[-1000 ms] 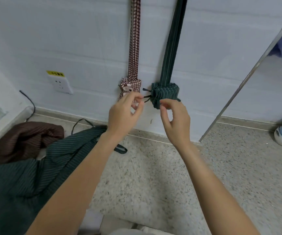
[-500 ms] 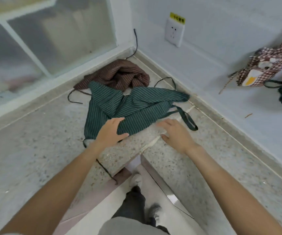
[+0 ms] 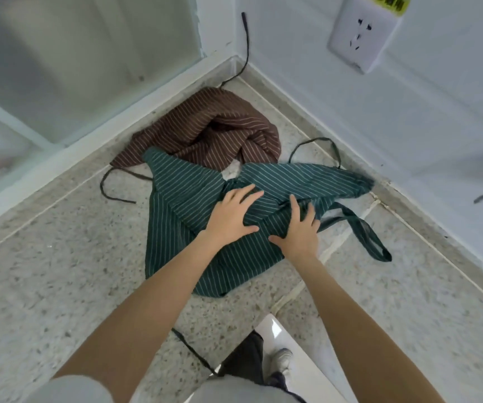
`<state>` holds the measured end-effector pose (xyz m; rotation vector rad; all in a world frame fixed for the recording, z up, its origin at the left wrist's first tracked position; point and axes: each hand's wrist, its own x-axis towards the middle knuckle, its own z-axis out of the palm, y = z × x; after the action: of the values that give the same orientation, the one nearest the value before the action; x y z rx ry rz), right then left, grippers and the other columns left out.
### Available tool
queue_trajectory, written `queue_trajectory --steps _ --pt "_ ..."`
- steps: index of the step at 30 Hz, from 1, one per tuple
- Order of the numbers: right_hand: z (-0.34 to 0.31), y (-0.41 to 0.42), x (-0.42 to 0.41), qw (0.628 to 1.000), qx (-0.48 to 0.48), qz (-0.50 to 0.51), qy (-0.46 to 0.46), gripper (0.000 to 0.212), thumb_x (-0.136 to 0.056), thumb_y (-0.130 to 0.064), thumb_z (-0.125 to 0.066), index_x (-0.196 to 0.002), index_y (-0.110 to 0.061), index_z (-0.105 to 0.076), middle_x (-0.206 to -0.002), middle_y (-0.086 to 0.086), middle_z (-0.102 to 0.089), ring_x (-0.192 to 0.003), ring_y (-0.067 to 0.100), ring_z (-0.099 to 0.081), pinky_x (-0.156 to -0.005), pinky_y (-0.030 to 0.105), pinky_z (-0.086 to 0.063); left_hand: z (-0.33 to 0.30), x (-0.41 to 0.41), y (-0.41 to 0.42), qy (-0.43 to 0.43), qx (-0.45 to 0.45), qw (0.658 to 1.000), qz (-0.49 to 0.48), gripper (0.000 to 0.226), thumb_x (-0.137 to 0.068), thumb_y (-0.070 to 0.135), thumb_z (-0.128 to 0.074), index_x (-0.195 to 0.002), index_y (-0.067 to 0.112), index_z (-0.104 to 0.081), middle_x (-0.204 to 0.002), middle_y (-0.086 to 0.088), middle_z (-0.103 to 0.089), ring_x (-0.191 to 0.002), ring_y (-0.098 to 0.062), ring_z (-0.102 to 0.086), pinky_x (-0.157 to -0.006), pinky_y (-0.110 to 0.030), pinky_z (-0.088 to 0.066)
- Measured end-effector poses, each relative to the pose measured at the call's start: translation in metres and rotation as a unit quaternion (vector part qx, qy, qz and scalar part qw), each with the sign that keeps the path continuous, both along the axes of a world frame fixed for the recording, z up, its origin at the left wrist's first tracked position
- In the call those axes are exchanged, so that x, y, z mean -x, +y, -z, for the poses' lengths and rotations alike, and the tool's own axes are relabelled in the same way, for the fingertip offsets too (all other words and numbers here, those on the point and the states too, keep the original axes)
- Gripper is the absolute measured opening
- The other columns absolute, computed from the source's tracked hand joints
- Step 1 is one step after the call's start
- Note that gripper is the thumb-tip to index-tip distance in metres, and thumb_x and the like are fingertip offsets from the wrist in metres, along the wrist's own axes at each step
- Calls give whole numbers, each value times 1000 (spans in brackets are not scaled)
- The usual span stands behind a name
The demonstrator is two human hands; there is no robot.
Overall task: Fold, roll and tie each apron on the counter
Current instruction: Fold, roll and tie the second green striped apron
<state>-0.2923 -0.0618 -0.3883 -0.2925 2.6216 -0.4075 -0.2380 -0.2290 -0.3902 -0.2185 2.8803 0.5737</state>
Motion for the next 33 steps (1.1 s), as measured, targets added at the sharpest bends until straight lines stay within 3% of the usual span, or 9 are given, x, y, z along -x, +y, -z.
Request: queue_trajectory --steps 3,6,9,12,16,22,27,30,33 --pt "11 5 4 998 63 13 20 94 -82 -19 -71 -148 -37 -6 -143 13 -25 -122 34 -39 -90 41 -45 11 20 0 -28 -15 999 27 74 -84 33 -67 -146 32 -26 -151 6 -30 -131 -24 -36 -96 -39 -45" --pt "12 18 4 992 108 22 53 81 -84 -7 -67 -146 -29 -21 -133 9 -32 -112 28 -47 -86 38 -49 5 22 -2 81 -92 992 -22 39 -89 15 -62 -127 19 -57 -126 -2 -60 -109 -22 -59 -89 -36 -49" --pt "6 41 5 983 145 -11 115 55 -83 0 -64 -132 -20 -48 -129 9 -42 -112 28 -48 -91 43 -49 -12 15 -5 172 -89 979 -69 24 -91 14 -58 -113 13 -66 -106 -4 -70 -87 -20 -66 -72 -30 -53" --pt "-4 74 6 957 172 -100 213 40 -70 14 -68 -101 -12 -71 -119 12 -58 -102 35 -52 -84 43 -52 -35 -1 -5 215 -67 965 -134 24 -94 16 -53 -113 7 -64 -98 -5 -69 -77 -16 -62 -66 -21 -42" --pt "-27 105 4 903 230 -249 265 41 -61 25 -65 -84 -8 -74 -111 13 -65 -100 26 -43 -82 38 -47 -60 -39 2 208 -86 947 -227 25 -99 19 -42 -115 4 -55 -79 -3 -57 -68 -18 -54 -59 -28 -35" --pt "-48 112 -19 834 260 -412 260 45 -55 28 -64 -81 -8 -73 -114 14 -65 -110 26 -39 -94 29 -40 -79 -153 36 188 -1 938 -293 54 -85 59 -51 -114 15 -64 -106 -1 -67 -93 -18 -64 -75 -32 -53" --pt "-52 91 -61 769 225 -542 253 55 -54 21 -69 -93 -17 -74 -119 10 -64 -107 30 -49 -84 42 -52 -80 -276 61 190 138 927 -291 42 -83 49 -48 -85 16 -73 -67 1 -61 -55 -18 -60 -41 -23 -43" --pt "-60 72 -97 744 154 -629 162 52 -74 9 -66 -116 -21 -65 -130 8 -56 -110 36 -52 -86 48 -48 -72 -338 71 133 166 921 -326 23 -79 37 -65 -81 16 -73 -69 -1 -59 -64 -22 -62 -44 -22 -40" --pt "-47 63 -125 727 7 -674 132 43 -93 -43 -48 -135 -33 -46 -145 0 -40 -135 27 -28 -101 48 -24 -61 -389 77 21 145 905 -399 25 -77 27 -74 -97 13 -71 -91 -8 -62 -92 -31 -59 -65 -36 -50"
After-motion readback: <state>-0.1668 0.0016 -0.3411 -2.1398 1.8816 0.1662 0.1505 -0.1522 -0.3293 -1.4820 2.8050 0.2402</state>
